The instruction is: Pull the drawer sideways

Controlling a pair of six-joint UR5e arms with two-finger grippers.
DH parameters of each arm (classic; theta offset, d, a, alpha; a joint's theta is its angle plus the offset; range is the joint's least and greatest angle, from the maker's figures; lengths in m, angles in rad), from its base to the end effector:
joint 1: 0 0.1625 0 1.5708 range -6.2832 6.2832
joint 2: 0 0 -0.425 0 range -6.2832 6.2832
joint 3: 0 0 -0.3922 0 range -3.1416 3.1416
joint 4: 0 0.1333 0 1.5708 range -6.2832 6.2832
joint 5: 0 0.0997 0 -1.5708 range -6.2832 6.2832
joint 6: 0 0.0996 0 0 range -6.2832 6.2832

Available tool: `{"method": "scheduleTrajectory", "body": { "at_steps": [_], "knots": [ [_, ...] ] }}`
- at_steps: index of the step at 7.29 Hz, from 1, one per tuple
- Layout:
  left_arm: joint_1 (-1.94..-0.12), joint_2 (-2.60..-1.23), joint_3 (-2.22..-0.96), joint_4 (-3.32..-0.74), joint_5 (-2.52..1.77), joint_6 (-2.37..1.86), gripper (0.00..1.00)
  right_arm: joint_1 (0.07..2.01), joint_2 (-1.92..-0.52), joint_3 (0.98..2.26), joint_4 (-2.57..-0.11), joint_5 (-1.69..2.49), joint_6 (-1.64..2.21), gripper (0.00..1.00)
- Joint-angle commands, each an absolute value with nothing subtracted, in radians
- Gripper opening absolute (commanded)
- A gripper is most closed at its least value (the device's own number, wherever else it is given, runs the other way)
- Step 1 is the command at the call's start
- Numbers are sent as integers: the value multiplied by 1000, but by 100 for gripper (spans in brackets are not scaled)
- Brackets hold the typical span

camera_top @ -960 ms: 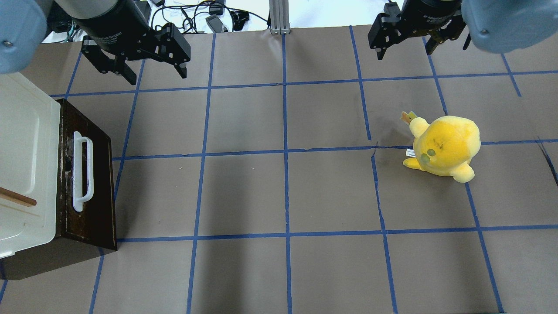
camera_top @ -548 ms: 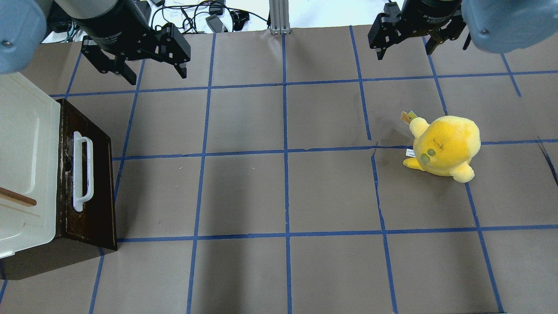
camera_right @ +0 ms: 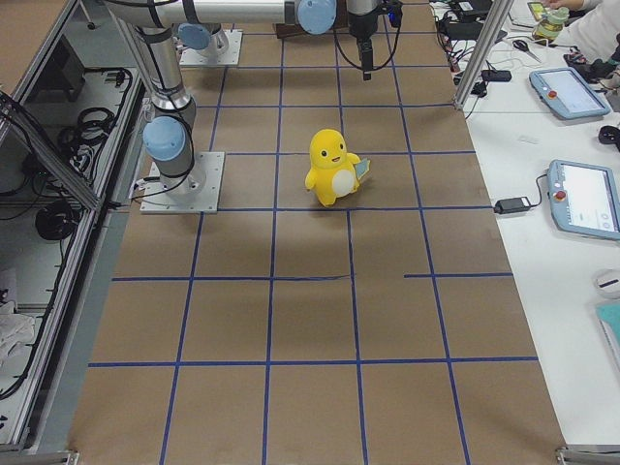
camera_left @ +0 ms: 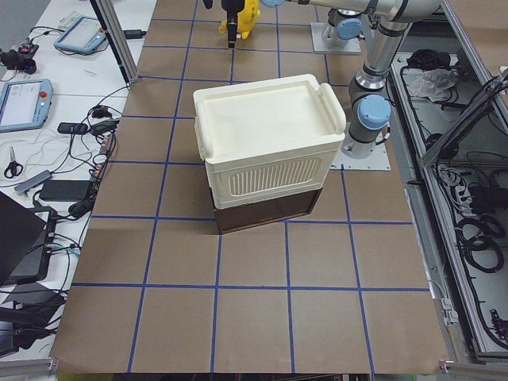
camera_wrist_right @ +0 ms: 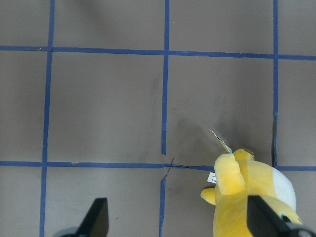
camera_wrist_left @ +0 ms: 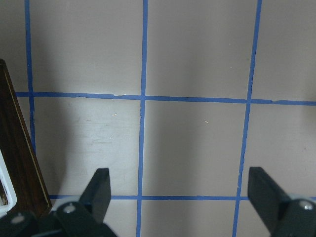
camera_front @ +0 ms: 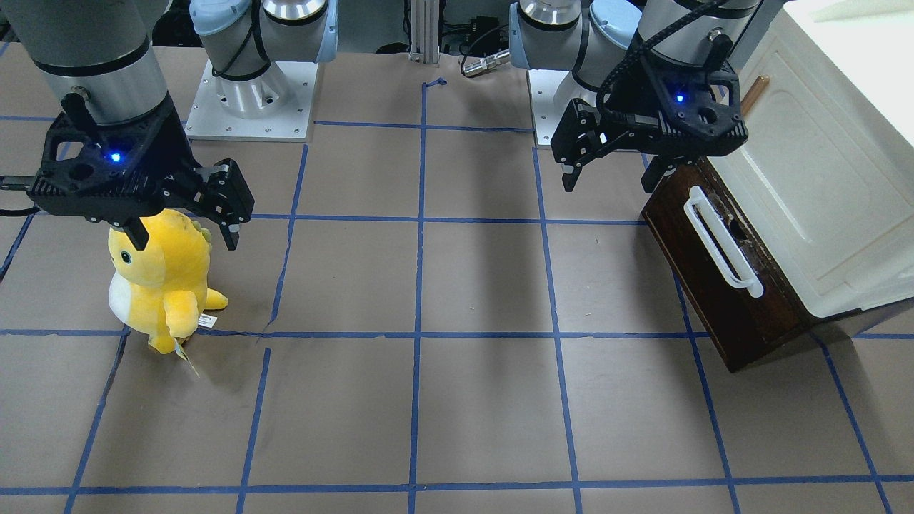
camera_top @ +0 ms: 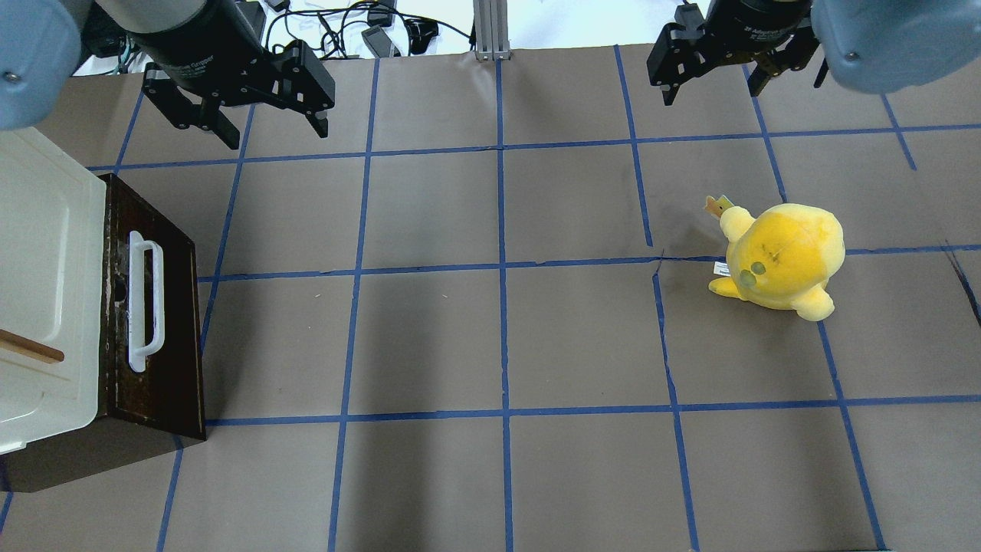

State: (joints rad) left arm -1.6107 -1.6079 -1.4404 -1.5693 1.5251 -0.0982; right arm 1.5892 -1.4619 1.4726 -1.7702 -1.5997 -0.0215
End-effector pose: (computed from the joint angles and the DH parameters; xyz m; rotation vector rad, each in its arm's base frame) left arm -0.1583 -0.5090 0.5341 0.0866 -3.0851 0.1412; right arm 0.1406 -0.5525 0.5017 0.0576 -3.0982 0.2932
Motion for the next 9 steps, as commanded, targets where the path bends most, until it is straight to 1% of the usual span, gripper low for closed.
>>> {"method": "scheduleTrajectory", "body": {
  "at_steps": [1, 7, 8, 9],
  "knots": [
    [-1611, -1606, -1442, -1569, 1525, -95, 100, 1589, -1462, 1473, -1770, -1600, -21, 100],
    [-1611, -1592, -1450, -1574, 1528, -83, 100, 1589, -1462, 1473, -1770, -1600, -21, 100],
    [-1612, -1609, -1465, -1559, 1528, -83, 100, 1589, -1462, 1473, -1770, -1598, -21, 100],
    [-1612, -1612, -1501, -1483, 1526, -87, 100, 1589, -1462, 1473, -1770, -1600, -21, 100]
  ]
}}
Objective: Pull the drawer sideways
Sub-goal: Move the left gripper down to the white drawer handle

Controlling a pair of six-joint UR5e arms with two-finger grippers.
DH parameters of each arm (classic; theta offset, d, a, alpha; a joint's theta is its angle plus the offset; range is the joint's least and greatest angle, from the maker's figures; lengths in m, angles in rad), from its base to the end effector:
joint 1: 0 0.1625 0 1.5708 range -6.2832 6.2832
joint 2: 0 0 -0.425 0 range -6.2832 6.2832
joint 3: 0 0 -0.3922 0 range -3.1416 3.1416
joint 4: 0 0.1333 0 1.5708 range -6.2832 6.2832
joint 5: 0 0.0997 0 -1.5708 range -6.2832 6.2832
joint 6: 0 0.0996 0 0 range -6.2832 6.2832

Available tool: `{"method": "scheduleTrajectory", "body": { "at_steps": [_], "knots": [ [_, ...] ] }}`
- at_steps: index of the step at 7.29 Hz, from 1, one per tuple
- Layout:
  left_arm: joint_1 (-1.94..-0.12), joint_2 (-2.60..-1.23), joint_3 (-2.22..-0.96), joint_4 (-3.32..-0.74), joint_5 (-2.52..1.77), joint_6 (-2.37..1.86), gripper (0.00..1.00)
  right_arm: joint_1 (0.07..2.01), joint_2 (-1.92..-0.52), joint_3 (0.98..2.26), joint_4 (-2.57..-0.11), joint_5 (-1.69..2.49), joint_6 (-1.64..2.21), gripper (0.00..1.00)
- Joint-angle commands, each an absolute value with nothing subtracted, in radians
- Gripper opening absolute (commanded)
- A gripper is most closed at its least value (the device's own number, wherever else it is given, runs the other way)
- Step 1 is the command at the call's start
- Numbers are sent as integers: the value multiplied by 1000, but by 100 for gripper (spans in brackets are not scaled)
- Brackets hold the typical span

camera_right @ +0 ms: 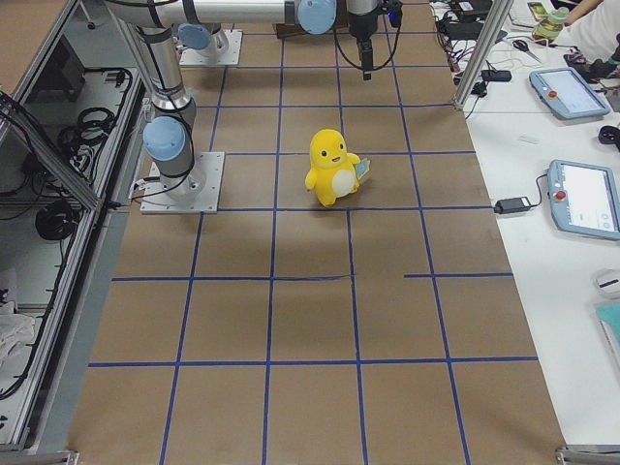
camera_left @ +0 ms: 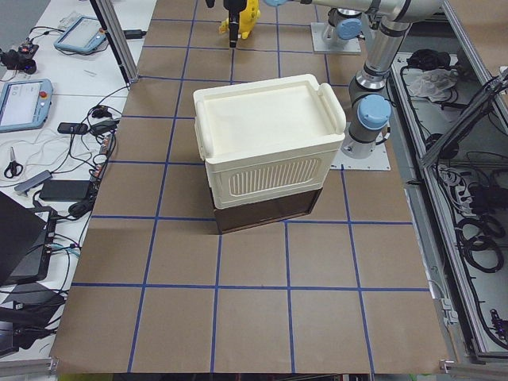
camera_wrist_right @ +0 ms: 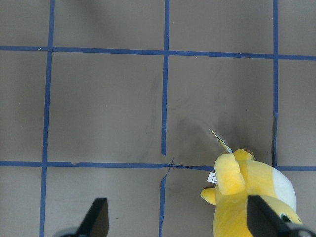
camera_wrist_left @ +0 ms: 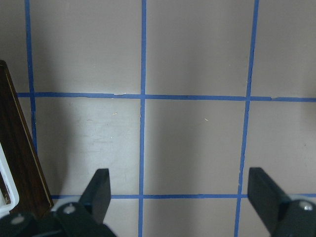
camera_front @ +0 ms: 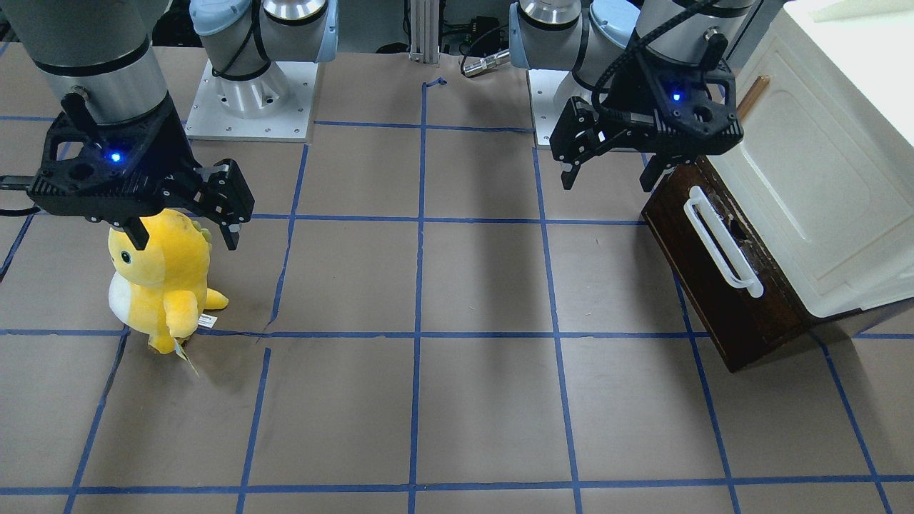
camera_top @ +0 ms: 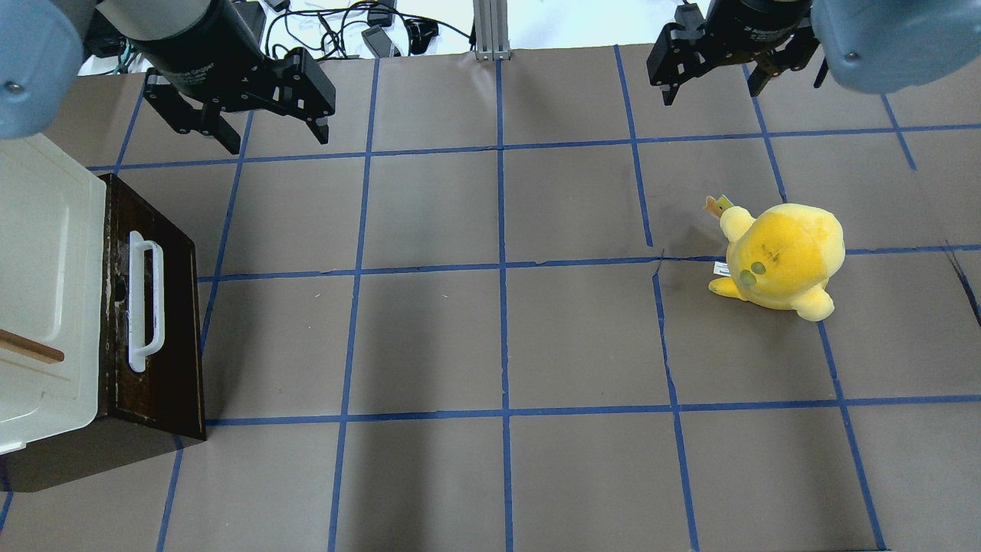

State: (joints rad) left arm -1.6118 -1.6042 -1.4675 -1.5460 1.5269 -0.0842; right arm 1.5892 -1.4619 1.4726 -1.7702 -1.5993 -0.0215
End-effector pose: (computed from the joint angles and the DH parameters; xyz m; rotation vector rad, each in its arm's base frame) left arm -0.1586 -0.5080 0.5250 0.0635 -3.0880 0.1418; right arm 0.1407 -0.5525 0.5017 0.0576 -3.0985 0.2932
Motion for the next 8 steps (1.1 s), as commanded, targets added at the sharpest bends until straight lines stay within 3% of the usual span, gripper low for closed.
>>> {"method": "scheduleTrajectory", "body": {
  "at_steps": [1, 4, 8],
  "knots": [
    [-1611, -1614, -1570, -1454, 1529, -92, 100, 1589, -1462, 1473, -1770, -1600, -21, 100],
    [-1606, -1621, -1783, -1340, 1584, -97, 100, 1589, -1462, 1473, -1770, -1600, -21, 100],
    [-1606, -1689, -1870, -1442, 2027, -285, 100, 1589, -1462, 1473, -1770, -1598, -21, 100]
  ]
}}
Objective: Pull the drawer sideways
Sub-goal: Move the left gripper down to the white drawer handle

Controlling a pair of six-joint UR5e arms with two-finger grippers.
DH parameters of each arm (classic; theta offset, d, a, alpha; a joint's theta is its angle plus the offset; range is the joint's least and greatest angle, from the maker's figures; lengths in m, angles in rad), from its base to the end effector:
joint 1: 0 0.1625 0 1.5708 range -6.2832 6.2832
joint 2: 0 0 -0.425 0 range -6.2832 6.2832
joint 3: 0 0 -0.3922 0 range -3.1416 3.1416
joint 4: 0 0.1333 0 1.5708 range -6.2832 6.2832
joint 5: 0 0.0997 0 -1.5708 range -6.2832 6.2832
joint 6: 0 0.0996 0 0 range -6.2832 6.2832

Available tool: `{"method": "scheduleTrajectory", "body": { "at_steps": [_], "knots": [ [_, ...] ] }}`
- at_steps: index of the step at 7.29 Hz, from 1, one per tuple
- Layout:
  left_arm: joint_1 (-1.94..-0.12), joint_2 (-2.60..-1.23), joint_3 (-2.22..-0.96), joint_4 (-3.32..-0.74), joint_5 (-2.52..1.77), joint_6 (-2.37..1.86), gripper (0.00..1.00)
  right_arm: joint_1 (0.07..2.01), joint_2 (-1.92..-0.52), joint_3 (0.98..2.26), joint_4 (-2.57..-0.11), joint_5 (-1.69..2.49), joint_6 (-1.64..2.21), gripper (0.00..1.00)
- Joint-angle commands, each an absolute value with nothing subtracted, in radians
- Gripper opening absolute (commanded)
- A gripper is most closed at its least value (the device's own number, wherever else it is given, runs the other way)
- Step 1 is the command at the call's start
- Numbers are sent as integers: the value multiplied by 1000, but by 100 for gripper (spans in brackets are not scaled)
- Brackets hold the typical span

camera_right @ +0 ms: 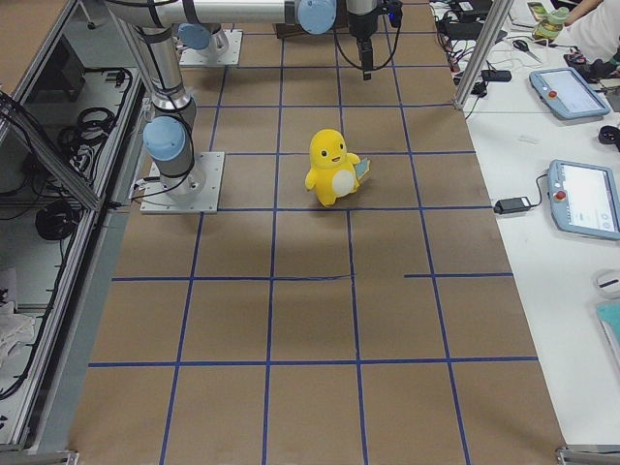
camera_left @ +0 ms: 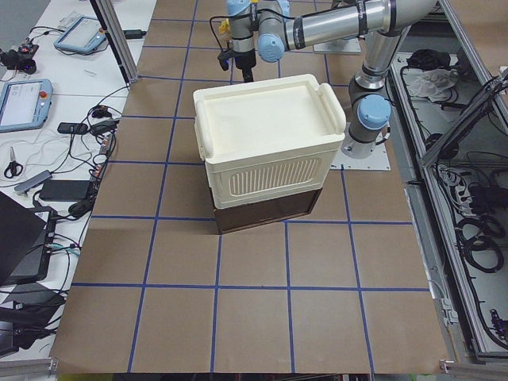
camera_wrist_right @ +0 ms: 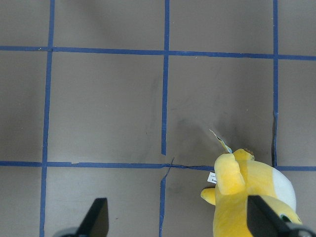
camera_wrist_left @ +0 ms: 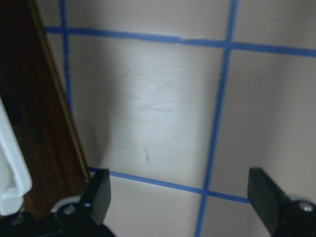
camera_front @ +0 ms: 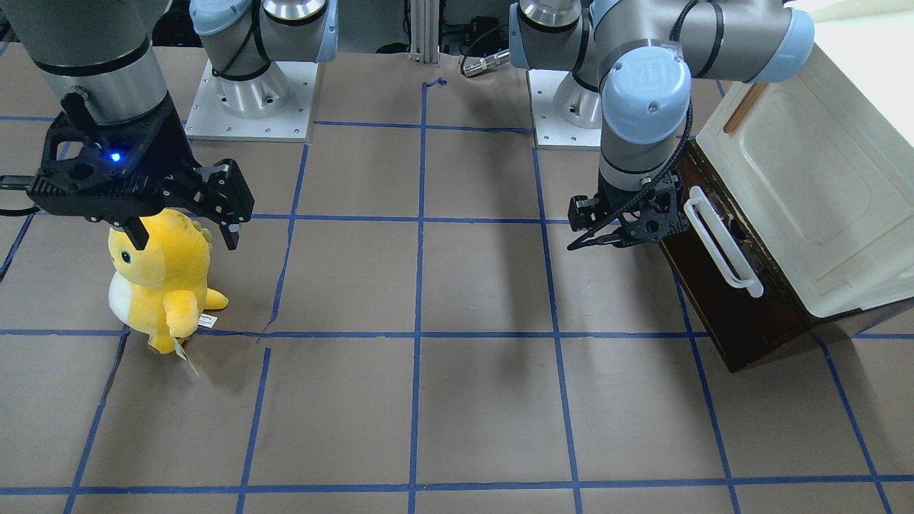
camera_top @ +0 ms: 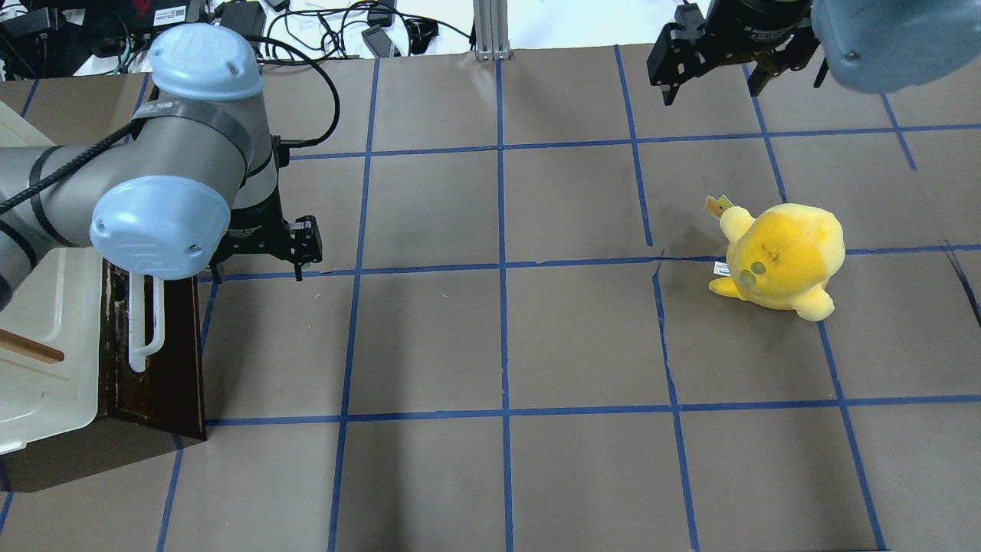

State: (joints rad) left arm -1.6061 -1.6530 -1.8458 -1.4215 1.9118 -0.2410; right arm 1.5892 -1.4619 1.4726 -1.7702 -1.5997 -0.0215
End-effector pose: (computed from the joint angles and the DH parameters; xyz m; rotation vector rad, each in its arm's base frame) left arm -0.1169 -0.4767 0.3365 -0.2347 2.7584 0.2204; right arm 0.1406 -0.5525 0.5017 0.0576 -3.0982 0.2932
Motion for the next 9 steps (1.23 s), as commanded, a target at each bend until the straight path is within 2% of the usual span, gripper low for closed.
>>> {"method": "scheduleTrajectory", "body": {
  "at_steps": [1, 5, 9],
  "knots": [
    [-1606, -1725, -1903, -1491, 2186, -296, 100, 1589, -1462, 1473, -1770, -1600, -21, 100],
    [-1608, -1868, -1956, -1563, 2521, -406, 100, 1589, -1462, 1473, -1770, -1600, -21, 100],
    [-1608, -1904, -1938, -1549, 2533, -431, 100, 1589, -1462, 1473, -1770, -1600, -21, 100]
  ]
}}
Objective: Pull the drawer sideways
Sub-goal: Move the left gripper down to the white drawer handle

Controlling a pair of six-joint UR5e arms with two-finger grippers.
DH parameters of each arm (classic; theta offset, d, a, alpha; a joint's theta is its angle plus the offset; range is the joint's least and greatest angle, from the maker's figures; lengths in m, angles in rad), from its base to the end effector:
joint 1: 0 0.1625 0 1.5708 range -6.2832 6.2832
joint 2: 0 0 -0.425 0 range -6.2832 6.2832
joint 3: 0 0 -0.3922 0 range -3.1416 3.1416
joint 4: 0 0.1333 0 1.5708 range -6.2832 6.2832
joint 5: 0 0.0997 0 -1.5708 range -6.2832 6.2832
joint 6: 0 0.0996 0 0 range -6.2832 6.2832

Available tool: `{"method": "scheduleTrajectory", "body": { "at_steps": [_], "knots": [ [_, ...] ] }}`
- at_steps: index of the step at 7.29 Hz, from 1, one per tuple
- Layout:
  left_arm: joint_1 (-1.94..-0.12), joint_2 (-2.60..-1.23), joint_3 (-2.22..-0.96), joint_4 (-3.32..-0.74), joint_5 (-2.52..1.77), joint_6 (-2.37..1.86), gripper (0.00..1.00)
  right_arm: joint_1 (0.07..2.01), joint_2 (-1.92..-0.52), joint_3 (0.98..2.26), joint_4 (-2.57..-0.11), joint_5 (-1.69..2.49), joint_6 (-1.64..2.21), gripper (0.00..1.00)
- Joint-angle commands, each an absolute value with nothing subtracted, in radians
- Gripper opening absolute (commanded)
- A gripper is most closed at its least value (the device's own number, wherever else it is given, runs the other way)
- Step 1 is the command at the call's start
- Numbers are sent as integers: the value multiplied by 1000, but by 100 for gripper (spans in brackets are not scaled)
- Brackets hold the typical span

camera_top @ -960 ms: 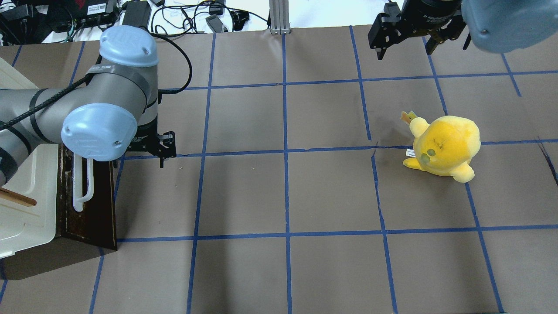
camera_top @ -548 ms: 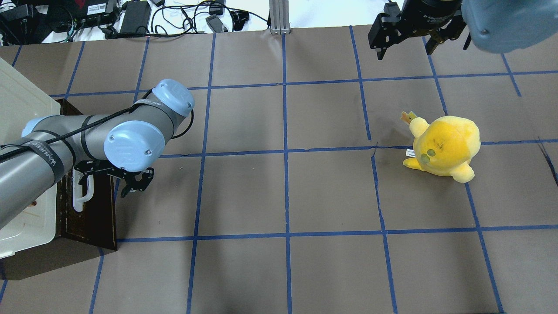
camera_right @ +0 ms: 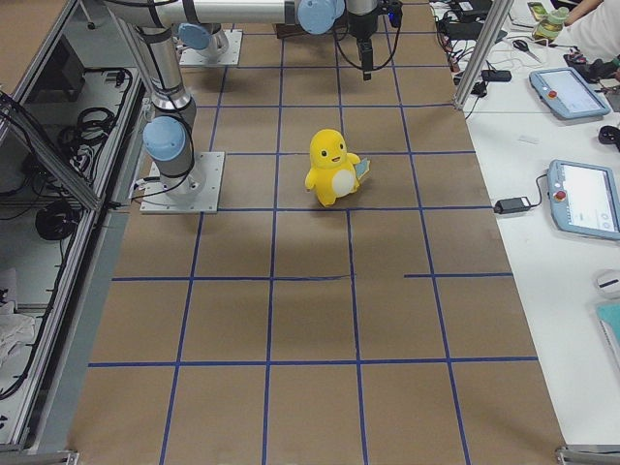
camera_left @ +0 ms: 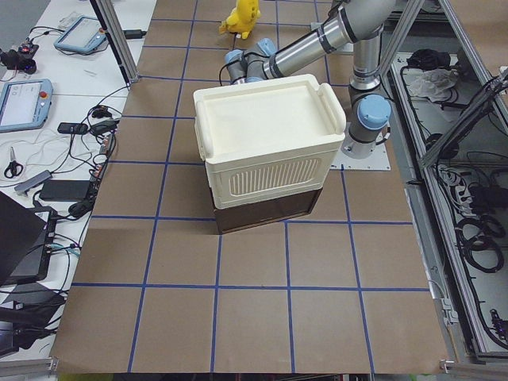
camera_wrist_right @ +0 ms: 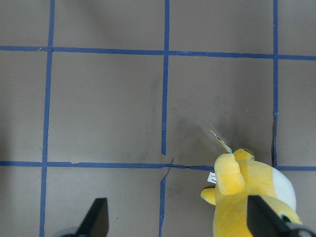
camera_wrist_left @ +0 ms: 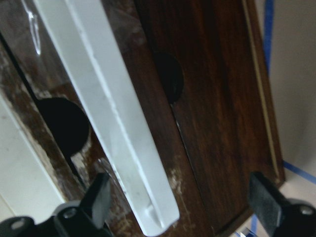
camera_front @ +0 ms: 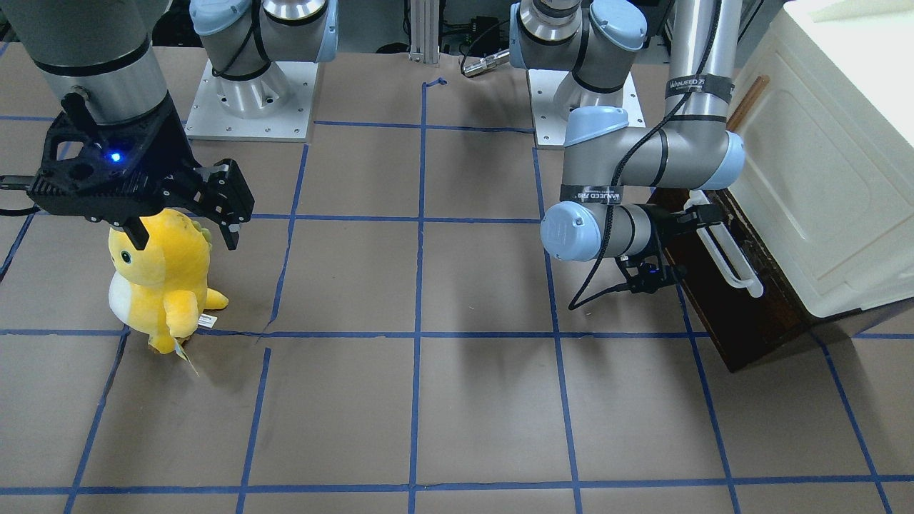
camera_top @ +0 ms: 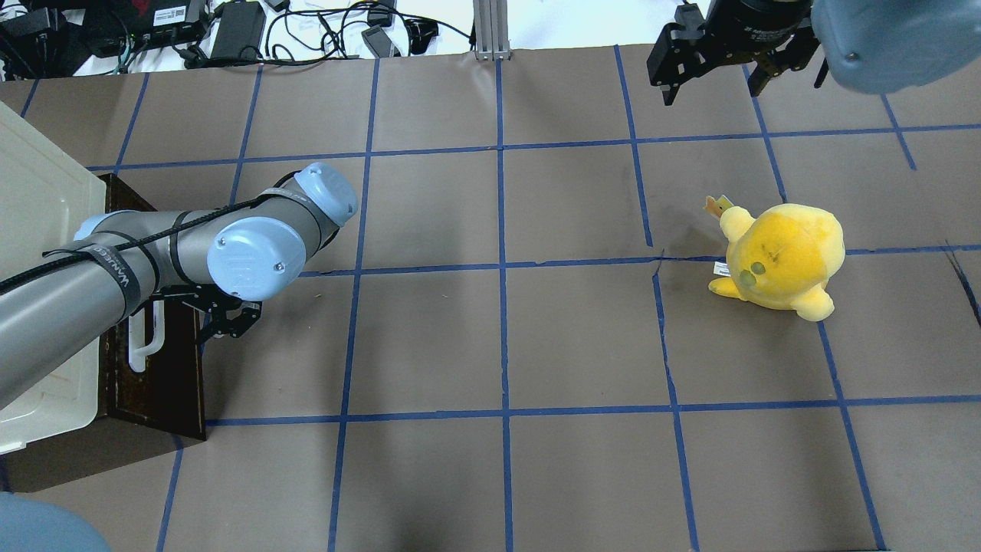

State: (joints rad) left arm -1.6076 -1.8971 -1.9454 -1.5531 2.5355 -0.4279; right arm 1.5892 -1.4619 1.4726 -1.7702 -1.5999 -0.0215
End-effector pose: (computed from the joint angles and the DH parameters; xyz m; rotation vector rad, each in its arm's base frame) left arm -0.0690 -0.4753 0.2052 -0.0237 2.0589 0.4563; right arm 0.1406 -0.5525 0.5017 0.0575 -3.0980 0.2931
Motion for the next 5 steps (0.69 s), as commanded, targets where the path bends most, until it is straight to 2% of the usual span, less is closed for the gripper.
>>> {"method": "scheduleTrajectory", "body": {
  "at_steps": [1, 5],
  "knots": [
    [-1608, -1905, -1930, -1549, 2531, -428, 100, 1589, -1462, 1473, -1770, -1600, -21, 100],
    [-1606, -1913, -1917, -1549, 2485, -428, 100, 1589, -1462, 1473, -1770, -1600, -21, 100]
  ]
}}
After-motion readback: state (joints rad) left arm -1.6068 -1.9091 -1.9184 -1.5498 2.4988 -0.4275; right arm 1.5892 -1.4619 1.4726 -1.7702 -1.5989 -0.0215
